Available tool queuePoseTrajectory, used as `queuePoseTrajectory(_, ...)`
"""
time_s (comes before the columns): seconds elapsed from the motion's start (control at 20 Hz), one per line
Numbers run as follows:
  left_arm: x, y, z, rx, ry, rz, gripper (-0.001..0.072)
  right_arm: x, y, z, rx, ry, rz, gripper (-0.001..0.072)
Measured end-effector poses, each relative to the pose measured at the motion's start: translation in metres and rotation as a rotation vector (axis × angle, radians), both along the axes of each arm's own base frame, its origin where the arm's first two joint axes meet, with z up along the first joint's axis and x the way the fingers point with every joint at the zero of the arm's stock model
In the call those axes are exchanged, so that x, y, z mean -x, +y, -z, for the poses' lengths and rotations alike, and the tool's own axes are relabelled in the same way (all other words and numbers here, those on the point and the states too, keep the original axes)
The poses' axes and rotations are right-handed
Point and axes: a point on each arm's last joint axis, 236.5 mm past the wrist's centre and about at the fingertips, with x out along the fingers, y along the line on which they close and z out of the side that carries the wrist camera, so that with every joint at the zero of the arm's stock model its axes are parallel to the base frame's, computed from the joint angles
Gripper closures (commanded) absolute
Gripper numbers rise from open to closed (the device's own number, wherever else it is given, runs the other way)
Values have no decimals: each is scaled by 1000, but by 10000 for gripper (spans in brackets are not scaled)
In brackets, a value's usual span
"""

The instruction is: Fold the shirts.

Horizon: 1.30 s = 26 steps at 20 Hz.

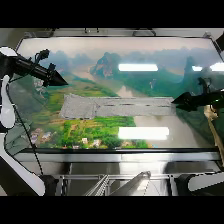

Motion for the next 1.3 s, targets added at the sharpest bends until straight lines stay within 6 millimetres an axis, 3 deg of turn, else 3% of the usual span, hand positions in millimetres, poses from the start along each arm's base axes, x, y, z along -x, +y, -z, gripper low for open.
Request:
queuePoseTrajectory(0.05, 3, -12, 2, 2, 8, 20, 698, -2, 11, 2, -17, 1, -15, 436)
queuePoseTrajectory(0.1, 7, -26, 7, 2, 20, 41, 698, -2, 20, 6, -26, 8, -32, 687)
queuePoseTrajectory(0.25, 23, -76, 30, -2, 64, 101, 698, -5, 40, 11, -43, 0, -72, 696)
queuePoseTrajectory(0.4, 38, -136, 60, -21, 68, 137, 698, -8, 42, 1, -63, -19, -89, 696)
queuePoseTrajectory(0.7, 50, -250, 107, -80, -51, 161, 699, 0, 21, -41, -107, -62, -103, 696)
queuePoseTrajectory(0.9, 63, -303, 131, -117, -56, 205, 698, 7, 2, -73, -115, -105, -103, 697)
queuePoseTrajectory(1.0, 70, -323, 132, -103, -53, 220, 698, 9, -7, -90, -110, -133, -106, 697)
queuePoseTrajectory(1.05, 72, -333, 127, -71, -51, 224, 698, 10, -11, -97, -108, -145, -109, 697)
queuePoseTrajectory(1.1, 75, -347, 110, 11, -52, 233, 698, 10, -14, -104, -106, -156, -112, 697)
queuePoseTrajectory(1.2, 76, -364, 38, 269, -67, 242, 700, 11, -21, -122, -96, -172, -109, 697)
queuePoseTrajectory(1.3, 69, -348, -46, 512, -109, 237, 700, 8, -31, -141, -62, -188, -90, 697)
